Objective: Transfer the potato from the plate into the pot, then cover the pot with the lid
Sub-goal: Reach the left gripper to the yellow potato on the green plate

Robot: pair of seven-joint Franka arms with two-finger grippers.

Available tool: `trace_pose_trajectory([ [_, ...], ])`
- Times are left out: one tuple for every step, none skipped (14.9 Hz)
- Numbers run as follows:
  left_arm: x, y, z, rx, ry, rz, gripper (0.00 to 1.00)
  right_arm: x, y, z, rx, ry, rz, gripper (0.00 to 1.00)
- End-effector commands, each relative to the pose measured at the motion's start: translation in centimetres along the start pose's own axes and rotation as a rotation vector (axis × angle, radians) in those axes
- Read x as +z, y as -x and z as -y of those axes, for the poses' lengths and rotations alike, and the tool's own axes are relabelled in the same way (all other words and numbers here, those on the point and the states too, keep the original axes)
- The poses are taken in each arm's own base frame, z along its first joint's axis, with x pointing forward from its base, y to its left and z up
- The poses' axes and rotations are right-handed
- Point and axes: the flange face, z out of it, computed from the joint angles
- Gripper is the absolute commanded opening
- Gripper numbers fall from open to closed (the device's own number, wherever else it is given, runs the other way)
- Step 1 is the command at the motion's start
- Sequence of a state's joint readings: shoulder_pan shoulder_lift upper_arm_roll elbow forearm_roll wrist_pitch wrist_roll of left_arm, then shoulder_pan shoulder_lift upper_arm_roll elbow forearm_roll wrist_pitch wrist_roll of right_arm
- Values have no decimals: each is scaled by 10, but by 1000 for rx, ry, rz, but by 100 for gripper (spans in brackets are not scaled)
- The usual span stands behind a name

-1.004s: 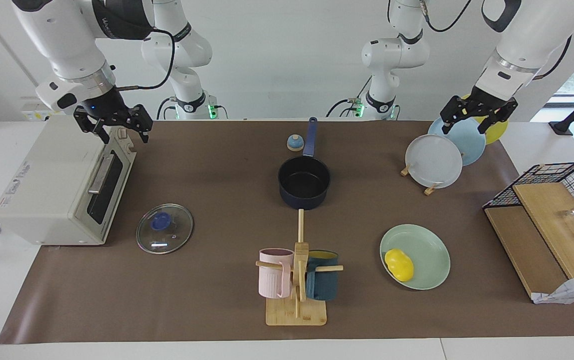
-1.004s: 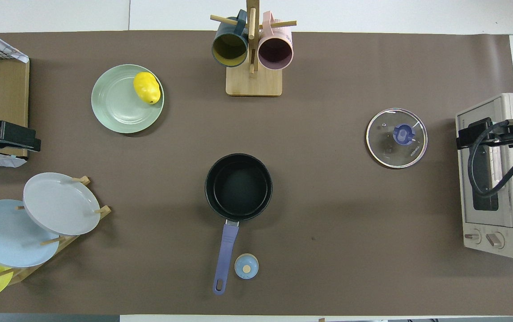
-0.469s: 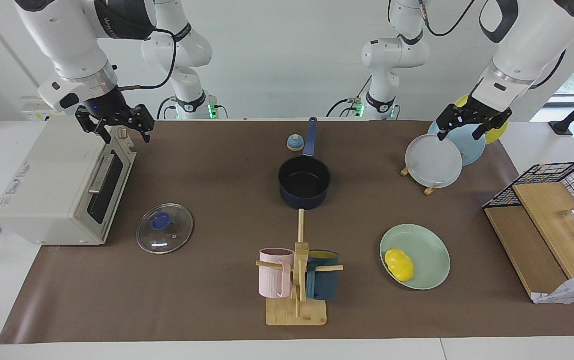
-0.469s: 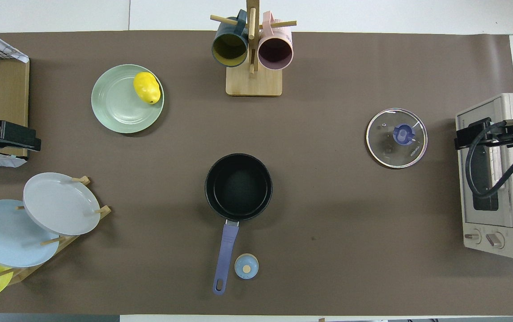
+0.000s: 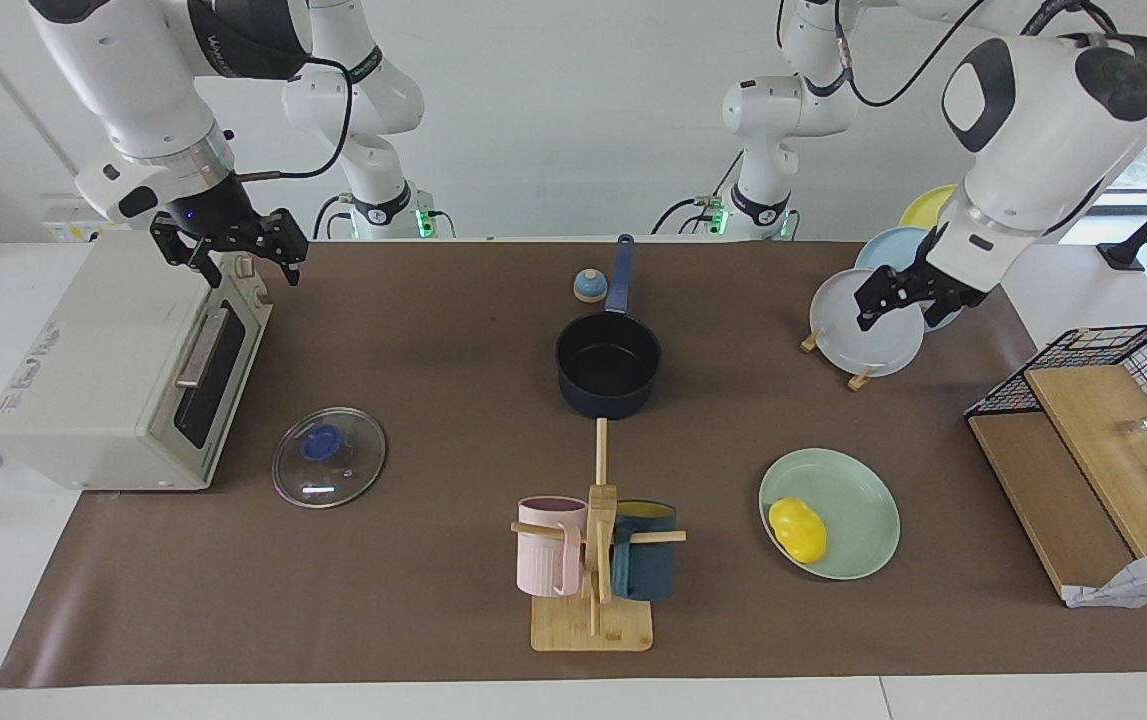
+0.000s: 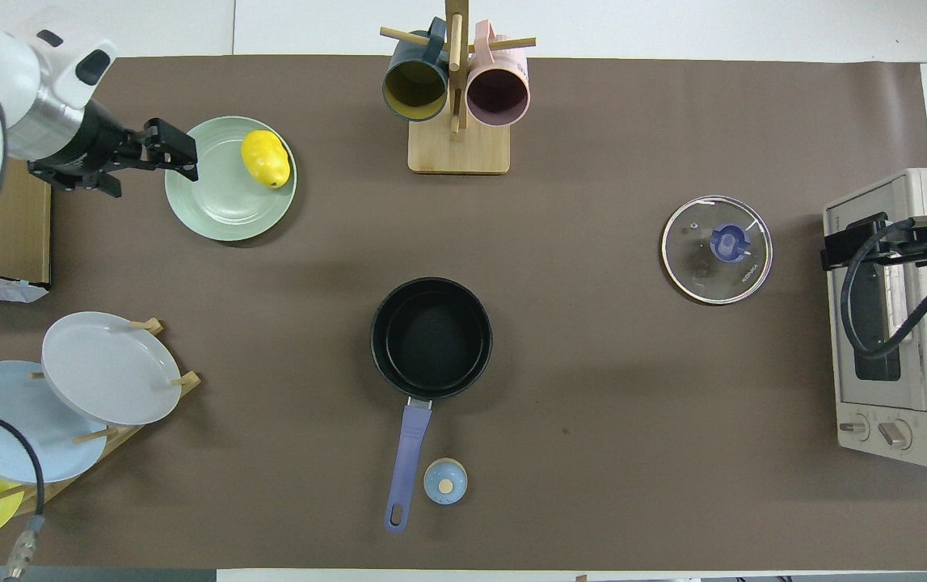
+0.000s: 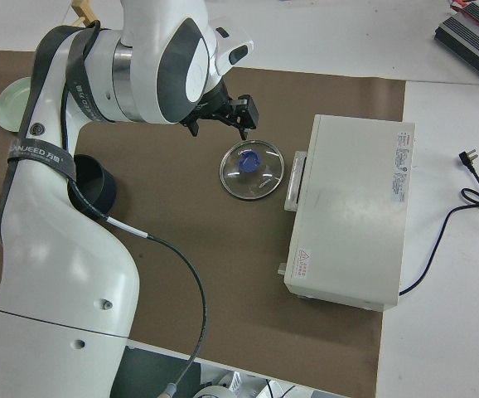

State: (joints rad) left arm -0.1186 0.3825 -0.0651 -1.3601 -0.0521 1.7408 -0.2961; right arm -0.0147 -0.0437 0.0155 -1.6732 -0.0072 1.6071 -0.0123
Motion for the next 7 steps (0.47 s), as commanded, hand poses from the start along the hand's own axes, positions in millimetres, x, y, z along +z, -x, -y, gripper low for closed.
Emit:
trace_pose_trajectory([
  [41,-32,-13,-78,26,-29,100,-4,3,3,12,-4,-6,100],
  [59,-38,-20,-84,24,-34,100,-4,3,3,12,-4,-6,100],
  [77,-44,-23,-85,20,-31,100,-4,3,3,10,-4,-6,100],
  [88,-52,-26,-85,22,-35,100,-4,2,4,9,-4,-7,100],
  [99,-59,-26,-87,25,-40,100,-4,2,3,9,-4,-7,100],
  [107,-65,-25,-94,25,-47,100,-4,2,3,9,-4,-9,100],
  [115,-70,-24,-102,26,-48,100,-4,2,3,7,-5,-9,100],
])
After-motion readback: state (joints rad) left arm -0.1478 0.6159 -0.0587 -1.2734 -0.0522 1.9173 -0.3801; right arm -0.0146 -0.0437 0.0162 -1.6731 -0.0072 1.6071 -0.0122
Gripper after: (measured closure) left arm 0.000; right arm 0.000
